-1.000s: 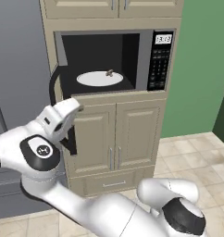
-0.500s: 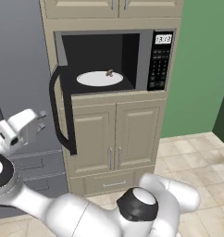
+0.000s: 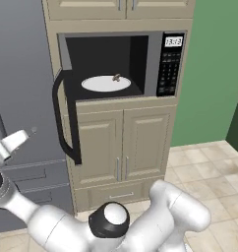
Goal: Close the microwave door.
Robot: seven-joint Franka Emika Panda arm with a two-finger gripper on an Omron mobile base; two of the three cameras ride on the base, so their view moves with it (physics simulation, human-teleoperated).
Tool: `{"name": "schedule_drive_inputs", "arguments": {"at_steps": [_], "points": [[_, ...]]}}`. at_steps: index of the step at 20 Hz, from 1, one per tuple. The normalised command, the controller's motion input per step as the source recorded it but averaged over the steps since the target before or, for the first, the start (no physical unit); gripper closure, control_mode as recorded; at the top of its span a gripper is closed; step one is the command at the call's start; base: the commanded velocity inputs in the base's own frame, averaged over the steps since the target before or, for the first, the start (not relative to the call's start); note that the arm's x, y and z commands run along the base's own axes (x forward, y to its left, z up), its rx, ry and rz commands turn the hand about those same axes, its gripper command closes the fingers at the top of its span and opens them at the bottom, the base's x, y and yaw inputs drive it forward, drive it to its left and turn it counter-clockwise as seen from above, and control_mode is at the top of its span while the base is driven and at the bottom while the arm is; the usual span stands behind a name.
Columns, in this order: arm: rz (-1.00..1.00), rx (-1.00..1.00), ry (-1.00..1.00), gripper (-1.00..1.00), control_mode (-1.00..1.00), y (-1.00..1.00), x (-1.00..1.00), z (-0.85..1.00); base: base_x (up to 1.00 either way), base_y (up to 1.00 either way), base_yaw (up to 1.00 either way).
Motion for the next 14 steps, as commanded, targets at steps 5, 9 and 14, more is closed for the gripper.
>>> {"name": "schedule_drive_inputs", "arguments": {"at_steps": [5,9,14], "points": [[0.13,0.20,-0.27,-1.00,-1.00,-0.24,0.55,-0.17,0.00,0.00,0.00],[0.19,0.23,-0.13,-1.00,-1.00,-0.76,0.44,0.00,0.00,0.00,0.00],[0.10,0.12,-0.04,-1.00,-1.00,-0.63,0.09,0.00,0.00,0.00,0.00]]}}
